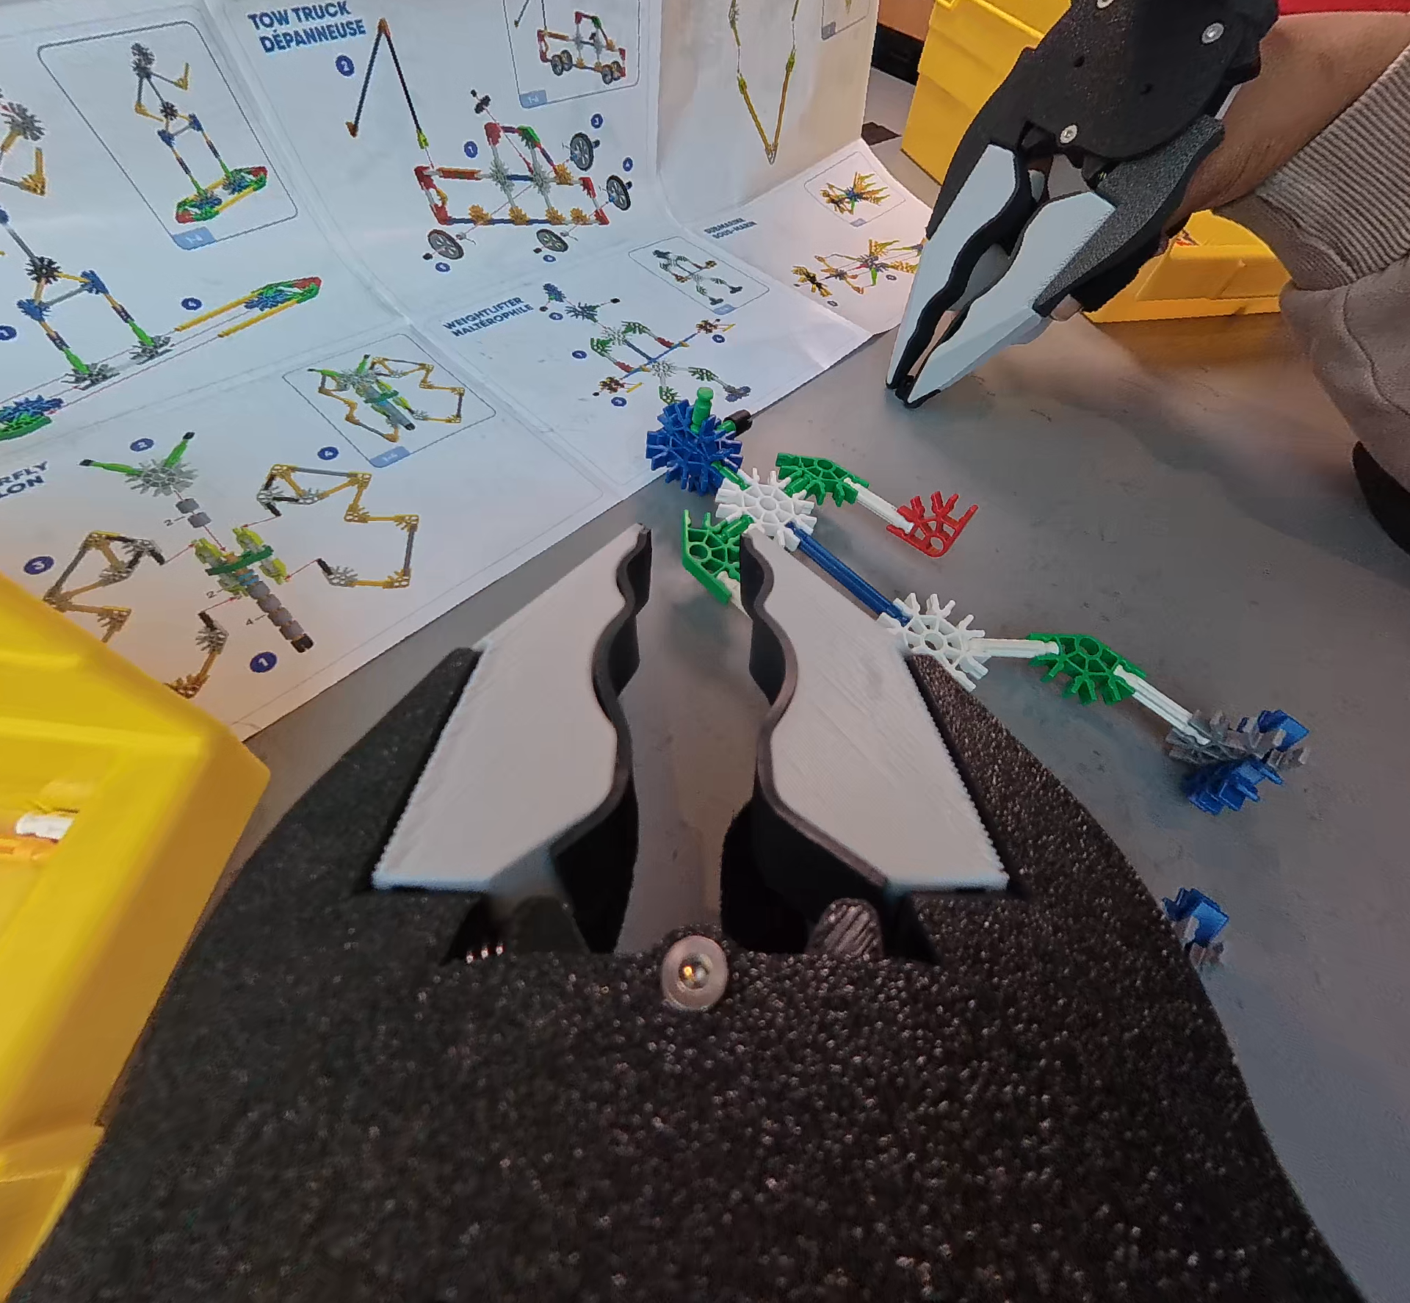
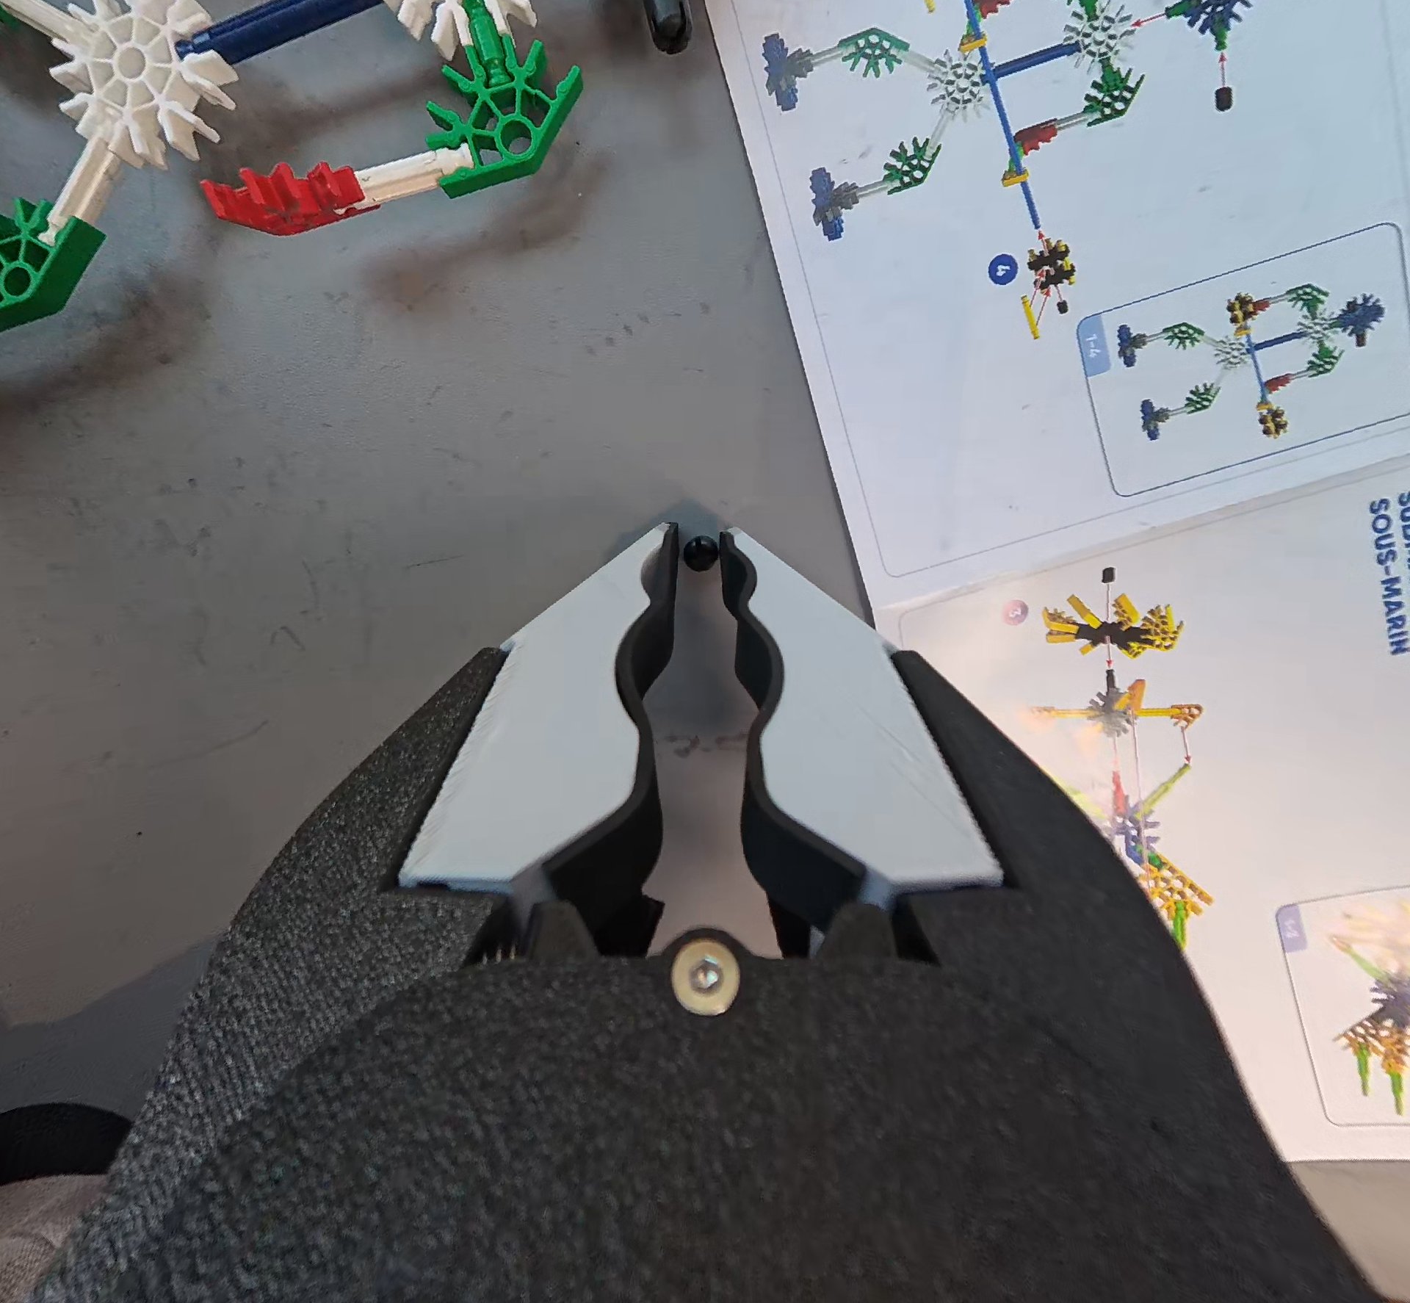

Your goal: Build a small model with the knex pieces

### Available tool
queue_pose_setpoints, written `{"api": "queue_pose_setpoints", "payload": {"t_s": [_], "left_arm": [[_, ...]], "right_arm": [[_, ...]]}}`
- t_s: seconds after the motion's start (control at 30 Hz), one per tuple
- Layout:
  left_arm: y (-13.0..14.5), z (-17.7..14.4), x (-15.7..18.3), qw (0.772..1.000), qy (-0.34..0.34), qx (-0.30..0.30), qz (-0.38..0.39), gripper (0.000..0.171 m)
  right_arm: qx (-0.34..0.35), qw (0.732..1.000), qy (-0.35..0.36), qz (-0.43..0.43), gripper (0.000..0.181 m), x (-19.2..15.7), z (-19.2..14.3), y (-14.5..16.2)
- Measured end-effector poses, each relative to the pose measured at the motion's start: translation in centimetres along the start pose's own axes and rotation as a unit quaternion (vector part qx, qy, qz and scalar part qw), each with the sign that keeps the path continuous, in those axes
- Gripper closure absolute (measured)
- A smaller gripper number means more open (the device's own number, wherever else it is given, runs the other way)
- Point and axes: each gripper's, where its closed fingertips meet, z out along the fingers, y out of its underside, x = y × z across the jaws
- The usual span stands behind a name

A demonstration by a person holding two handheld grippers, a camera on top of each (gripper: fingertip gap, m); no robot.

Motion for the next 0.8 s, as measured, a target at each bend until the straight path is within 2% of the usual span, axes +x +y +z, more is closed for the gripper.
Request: {"api": "queue_pose_setpoints", "payload": {"t_s": [0.33,0.4,0.5,0.57,0.8], "left_arm": [[0.1,0.0,0.0,1.000,-0.002,-0.002,0.004,0.150],[0.1,0.2,0.0,1.000,-0.001,-0.004,0.009,0.150],[0.2,0.9,0.0,1.000,0.002,-0.017,0.017,0.147],[0.1,1.5,0.0,1.000,0.014,-0.025,0.010,0.146],[-0.9,4.2,0.1,0.998,0.034,-0.037,0.021,0.142]], "right_arm": [[0.005,1.000,0.000,-0.004,0.174,0.0,-0.2,0.0],[0.037,0.999,0.002,-0.006,0.174,-0.1,-0.6,-1.3],[0.107,0.994,0.006,-0.008,0.174,-0.4,-1.4,-4.8],[0.127,0.992,0.003,-0.021,0.174,-1.0,-1.7,-6.4],[0.137,0.990,-0.003,-0.028,0.174,-1.5,-2.0,-7.1]]}}
